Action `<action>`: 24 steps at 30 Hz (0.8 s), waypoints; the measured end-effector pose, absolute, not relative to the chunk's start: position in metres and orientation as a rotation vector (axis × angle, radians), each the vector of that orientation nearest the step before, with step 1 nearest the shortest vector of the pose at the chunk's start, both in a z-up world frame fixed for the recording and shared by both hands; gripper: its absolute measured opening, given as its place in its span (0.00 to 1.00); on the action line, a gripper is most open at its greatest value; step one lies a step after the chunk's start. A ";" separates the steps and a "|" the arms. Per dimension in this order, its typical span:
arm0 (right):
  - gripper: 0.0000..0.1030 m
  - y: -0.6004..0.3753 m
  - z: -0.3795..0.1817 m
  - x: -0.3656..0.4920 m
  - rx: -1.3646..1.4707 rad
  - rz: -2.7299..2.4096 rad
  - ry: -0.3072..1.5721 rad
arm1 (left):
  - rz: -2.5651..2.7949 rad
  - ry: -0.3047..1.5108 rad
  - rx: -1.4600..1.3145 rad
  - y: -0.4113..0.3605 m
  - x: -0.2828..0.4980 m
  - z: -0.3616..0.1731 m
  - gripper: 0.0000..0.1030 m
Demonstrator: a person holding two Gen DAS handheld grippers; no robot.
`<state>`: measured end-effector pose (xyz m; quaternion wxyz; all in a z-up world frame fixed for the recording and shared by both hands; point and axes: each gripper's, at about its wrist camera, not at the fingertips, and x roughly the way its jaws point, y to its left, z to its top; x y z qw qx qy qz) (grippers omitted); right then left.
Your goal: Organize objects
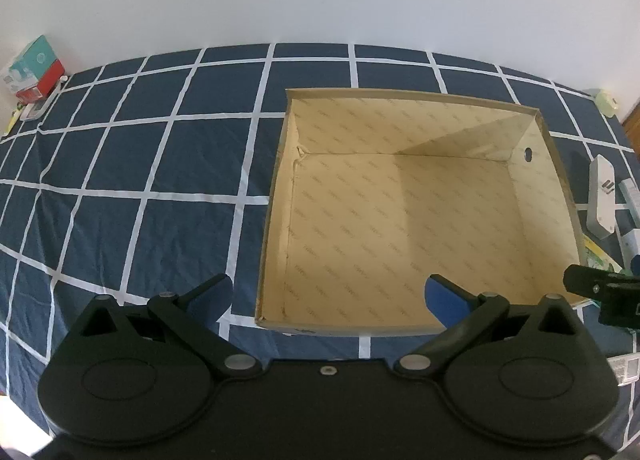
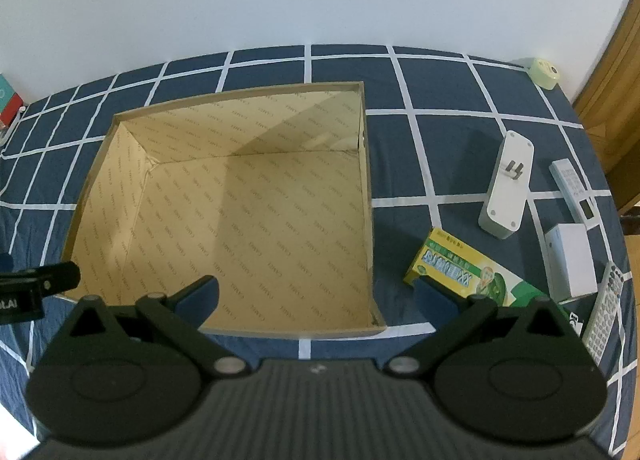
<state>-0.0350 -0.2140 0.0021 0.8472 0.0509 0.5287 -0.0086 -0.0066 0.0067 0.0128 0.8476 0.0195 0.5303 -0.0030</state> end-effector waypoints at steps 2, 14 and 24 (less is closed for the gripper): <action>1.00 -0.214 0.002 -0.035 0.106 -0.017 1.115 | -0.007 1.117 0.041 0.007 -0.006 0.013 1.00; 1.00 -0.211 0.003 -0.037 0.095 -0.010 1.111 | -0.008 1.111 0.037 0.007 -0.008 0.015 1.00; 1.00 -0.206 0.003 -0.032 0.073 0.004 1.114 | -0.004 1.108 0.026 0.011 -0.007 0.016 1.00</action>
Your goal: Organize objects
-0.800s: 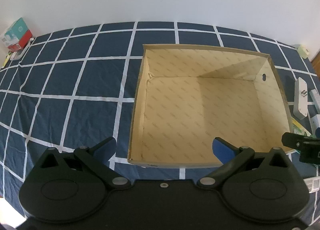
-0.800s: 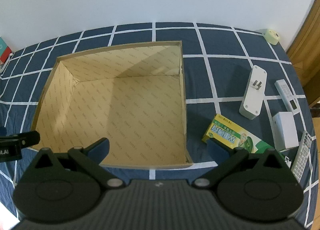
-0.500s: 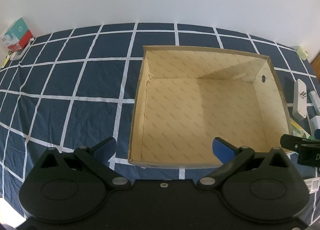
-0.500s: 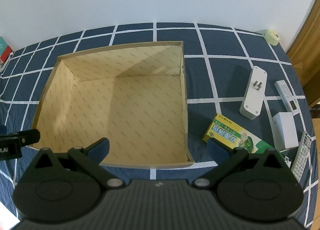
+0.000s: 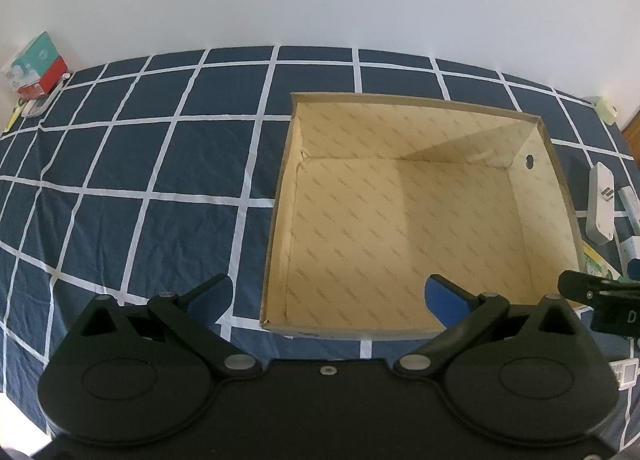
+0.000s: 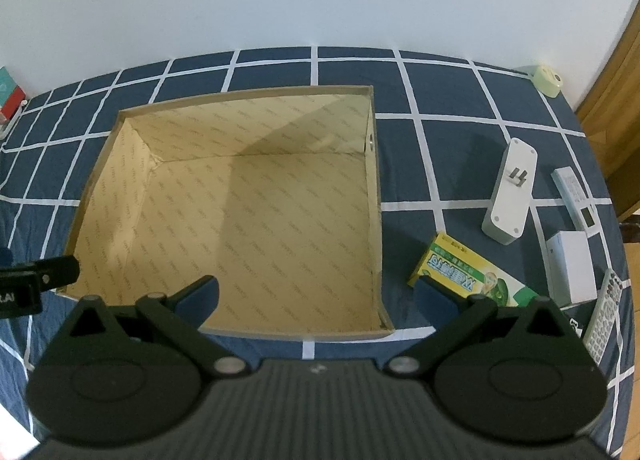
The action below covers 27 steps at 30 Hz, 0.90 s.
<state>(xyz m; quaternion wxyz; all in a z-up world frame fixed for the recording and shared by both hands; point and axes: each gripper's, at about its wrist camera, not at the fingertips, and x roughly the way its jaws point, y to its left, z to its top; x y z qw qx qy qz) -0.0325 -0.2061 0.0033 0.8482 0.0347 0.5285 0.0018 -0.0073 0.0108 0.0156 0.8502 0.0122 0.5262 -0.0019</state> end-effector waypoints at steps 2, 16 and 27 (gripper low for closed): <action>1.00 -0.206 0.003 -0.032 0.072 0.006 1.114 | -0.001 1.110 0.028 0.011 -0.007 0.016 1.00; 1.00 -0.204 0.001 -0.032 0.068 0.015 1.114 | 0.000 1.112 0.034 0.011 -0.006 0.015 1.00; 1.00 -0.204 0.000 -0.030 0.063 0.021 1.118 | 0.003 1.118 0.040 0.013 -0.004 0.013 1.00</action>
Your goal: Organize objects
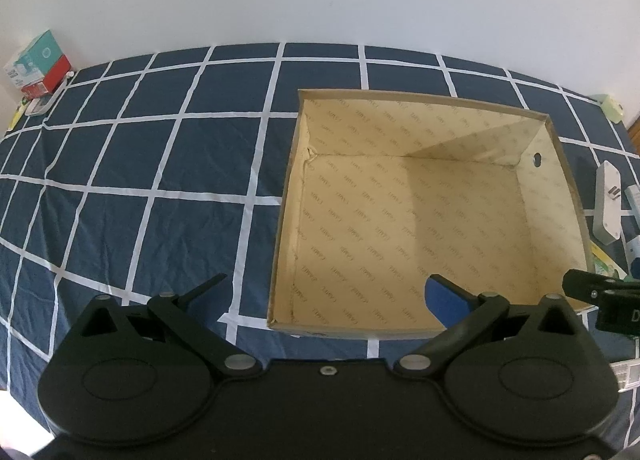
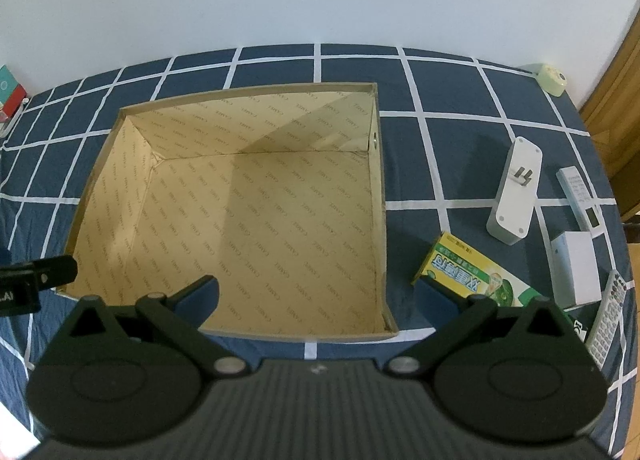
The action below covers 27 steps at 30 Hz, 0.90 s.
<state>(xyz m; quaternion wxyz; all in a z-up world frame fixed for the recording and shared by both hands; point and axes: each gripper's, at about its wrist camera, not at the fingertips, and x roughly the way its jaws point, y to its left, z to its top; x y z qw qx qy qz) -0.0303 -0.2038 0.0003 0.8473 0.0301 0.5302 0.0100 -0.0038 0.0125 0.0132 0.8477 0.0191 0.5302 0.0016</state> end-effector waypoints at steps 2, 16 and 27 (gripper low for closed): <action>1.00 -0.204 0.000 -0.030 0.063 0.024 1.118 | 0.004 1.117 0.039 0.013 -0.004 0.013 1.00; 1.00 -0.204 0.000 -0.029 0.058 0.031 1.115 | -0.003 1.113 0.044 0.012 -0.005 0.015 1.00; 1.00 -0.213 0.008 -0.041 0.082 0.019 1.095 | -0.015 1.098 0.057 0.008 -0.015 0.020 1.00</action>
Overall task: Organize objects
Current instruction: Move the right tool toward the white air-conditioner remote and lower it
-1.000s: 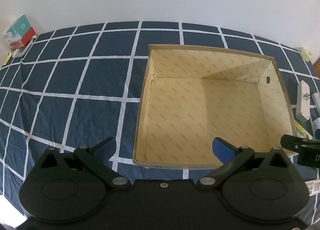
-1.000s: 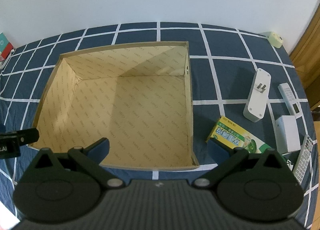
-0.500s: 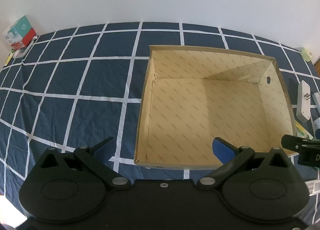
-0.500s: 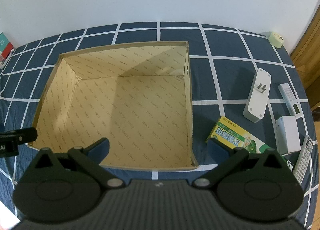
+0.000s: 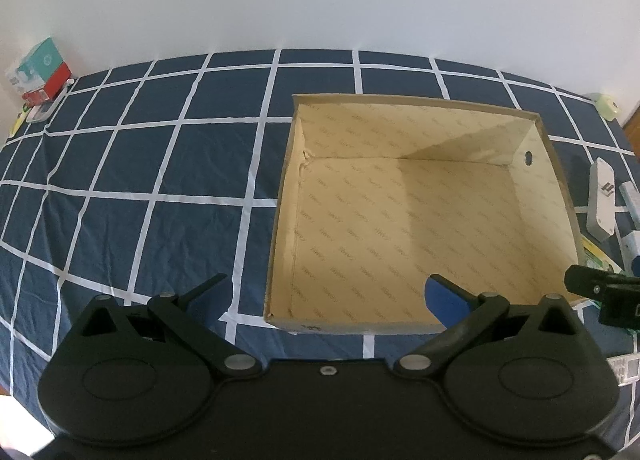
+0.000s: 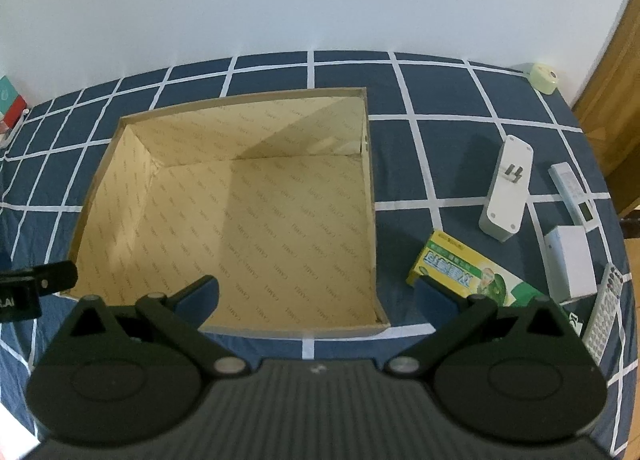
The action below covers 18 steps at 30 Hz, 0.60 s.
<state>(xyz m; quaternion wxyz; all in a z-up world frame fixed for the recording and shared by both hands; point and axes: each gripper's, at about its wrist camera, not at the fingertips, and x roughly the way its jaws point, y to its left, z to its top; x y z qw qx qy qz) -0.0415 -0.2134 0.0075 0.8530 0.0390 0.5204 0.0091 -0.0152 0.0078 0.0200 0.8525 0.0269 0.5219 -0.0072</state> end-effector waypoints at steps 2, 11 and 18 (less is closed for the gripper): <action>1.00 -0.214 0.009 -0.045 0.087 0.016 1.090 | -0.020 1.096 0.060 0.006 -0.018 0.022 1.00; 1.00 -0.231 0.013 -0.069 0.118 -0.023 1.083 | -0.067 1.111 0.086 -0.011 -0.031 0.021 1.00; 1.00 -0.252 0.010 -0.094 0.157 -0.077 1.087 | -0.139 1.126 0.126 -0.036 -0.044 0.016 1.00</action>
